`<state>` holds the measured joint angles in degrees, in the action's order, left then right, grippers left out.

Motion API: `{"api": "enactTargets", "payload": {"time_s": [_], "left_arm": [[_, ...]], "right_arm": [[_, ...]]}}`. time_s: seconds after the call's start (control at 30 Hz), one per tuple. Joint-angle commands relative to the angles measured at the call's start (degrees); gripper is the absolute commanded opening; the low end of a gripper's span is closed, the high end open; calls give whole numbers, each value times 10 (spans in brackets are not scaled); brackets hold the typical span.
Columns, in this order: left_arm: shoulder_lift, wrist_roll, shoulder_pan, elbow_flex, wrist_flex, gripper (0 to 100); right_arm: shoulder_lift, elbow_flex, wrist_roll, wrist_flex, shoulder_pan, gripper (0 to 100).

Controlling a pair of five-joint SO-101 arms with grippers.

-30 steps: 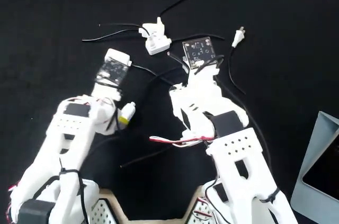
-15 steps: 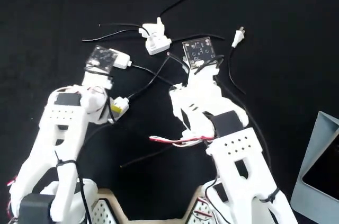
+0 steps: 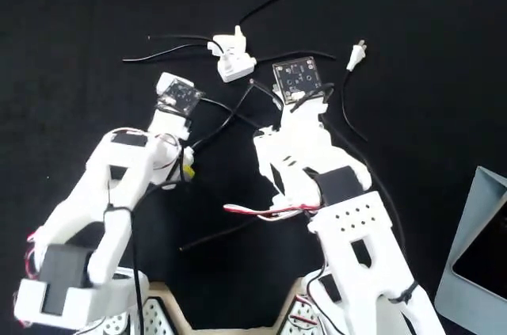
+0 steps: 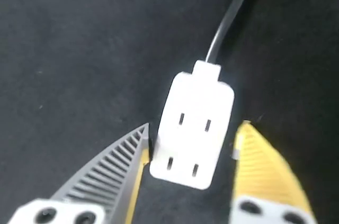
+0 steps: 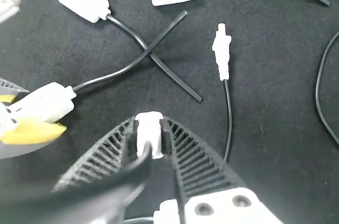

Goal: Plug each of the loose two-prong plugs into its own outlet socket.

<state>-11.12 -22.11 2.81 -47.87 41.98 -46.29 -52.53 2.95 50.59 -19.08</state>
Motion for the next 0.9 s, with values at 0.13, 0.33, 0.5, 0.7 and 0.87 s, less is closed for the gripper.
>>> {"api": "enactTargets", "payload": {"time_s": [0.13, 0.33, 0.5, 0.7, 0.87], "left_arm": [[25, -4, 81, 44, -10, 88], [25, -2, 155, 48, -10, 48], [25, -1, 150, 47, -8, 178], [-16, 62, 104, 87, 84, 278], [-150, 62, 89, 66, 160, 278]], "right_arm": [[-15, 3, 1, 3, 9, 12], [-16, 5, 0, 3, 48, 12], [-16, 5, 0, 3, 48, 12], [-15, 4, 0, 3, 48, 12], [-14, 0, 0, 3, 44, 12]]}}
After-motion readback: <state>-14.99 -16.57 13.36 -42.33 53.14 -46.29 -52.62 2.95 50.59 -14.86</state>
